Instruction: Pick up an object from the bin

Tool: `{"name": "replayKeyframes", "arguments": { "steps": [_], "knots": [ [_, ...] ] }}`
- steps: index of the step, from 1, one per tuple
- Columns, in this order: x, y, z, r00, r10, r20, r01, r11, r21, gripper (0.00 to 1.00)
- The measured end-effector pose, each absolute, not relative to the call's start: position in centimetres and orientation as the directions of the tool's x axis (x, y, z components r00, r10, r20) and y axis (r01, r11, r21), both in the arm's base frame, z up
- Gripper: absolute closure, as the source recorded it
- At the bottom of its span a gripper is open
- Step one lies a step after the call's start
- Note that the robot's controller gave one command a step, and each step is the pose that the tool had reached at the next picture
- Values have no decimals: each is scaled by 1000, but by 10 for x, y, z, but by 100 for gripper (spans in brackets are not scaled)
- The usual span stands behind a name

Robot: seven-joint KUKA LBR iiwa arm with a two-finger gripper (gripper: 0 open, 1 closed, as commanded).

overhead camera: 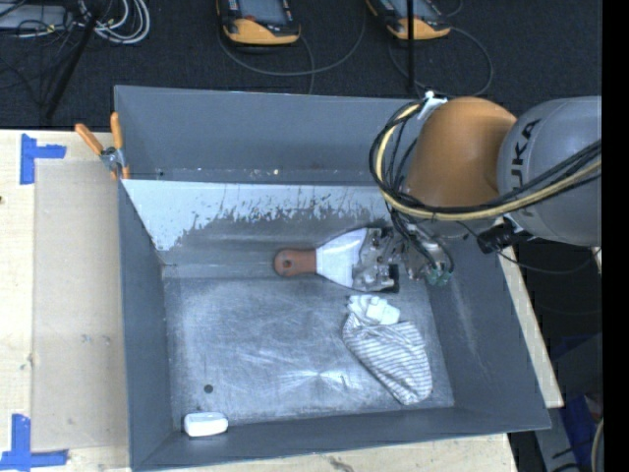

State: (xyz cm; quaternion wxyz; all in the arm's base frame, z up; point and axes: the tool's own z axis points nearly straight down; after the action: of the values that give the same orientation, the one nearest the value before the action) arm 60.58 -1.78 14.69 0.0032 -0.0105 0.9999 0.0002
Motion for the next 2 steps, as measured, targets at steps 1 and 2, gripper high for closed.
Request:
{"name": "replayKeyframes", "arguments": {
  "steps": [1, 2],
  "knots": [
    [595, -21, 155, -1000, -30, 2, -30, 1000, 1, 100],
    [603, -9, 141, -1000, 22, -3, 22, 1000, 0, 100]
  ]
}}
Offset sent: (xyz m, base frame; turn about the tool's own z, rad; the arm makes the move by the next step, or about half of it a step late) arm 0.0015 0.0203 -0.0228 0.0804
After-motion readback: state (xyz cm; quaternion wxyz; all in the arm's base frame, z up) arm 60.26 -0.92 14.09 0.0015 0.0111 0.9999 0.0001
